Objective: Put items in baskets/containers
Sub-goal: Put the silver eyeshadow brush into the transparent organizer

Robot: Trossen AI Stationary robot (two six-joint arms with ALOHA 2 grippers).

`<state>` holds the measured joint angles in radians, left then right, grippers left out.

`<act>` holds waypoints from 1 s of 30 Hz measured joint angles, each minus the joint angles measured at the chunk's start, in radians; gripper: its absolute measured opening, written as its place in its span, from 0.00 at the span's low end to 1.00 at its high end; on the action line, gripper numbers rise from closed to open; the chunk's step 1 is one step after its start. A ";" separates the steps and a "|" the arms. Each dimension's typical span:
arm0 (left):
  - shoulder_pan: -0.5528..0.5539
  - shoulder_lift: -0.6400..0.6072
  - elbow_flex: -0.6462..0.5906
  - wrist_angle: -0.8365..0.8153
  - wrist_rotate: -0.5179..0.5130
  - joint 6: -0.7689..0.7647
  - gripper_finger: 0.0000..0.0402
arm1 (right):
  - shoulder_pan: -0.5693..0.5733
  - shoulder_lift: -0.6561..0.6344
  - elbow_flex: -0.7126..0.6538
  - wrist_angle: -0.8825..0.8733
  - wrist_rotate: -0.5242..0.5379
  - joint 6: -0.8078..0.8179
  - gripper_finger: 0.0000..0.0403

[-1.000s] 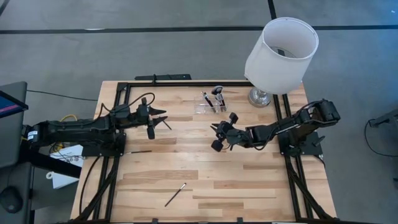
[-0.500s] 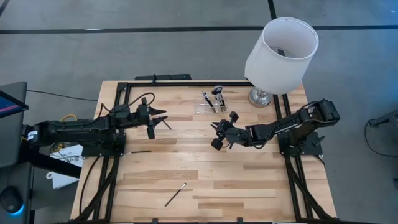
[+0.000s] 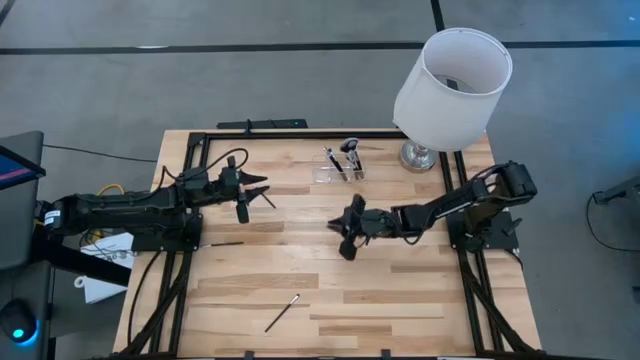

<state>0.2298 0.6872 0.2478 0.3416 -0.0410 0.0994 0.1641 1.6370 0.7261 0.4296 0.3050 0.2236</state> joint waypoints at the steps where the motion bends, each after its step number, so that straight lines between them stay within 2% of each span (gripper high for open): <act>1: 0.000 0.000 0.000 0.001 0.000 0.000 0.29 | 0.007 0.017 0.000 0.024 -0.005 -0.017 0.10; 5: 0.000 0.000 0.000 0.004 0.000 0.000 0.29 | 0.016 0.083 0.024 0.049 -0.039 -0.106 0.10; 12: 0.000 0.000 0.000 0.018 0.000 0.000 0.29 | -0.012 0.138 0.101 0.050 -0.220 -0.155 0.10; 23: 0.000 0.000 0.000 0.026 0.000 0.000 0.29 | -0.017 0.136 0.143 0.038 -0.228 -0.327 0.10; 30: 0.000 0.000 0.000 0.034 0.008 -0.011 0.29 | -0.028 0.136 0.143 0.034 -0.227 -0.356 0.10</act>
<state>0.2298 0.6872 0.2481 0.3756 -0.0326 0.0883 0.1364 1.7730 0.8688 0.4636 0.0776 -0.1323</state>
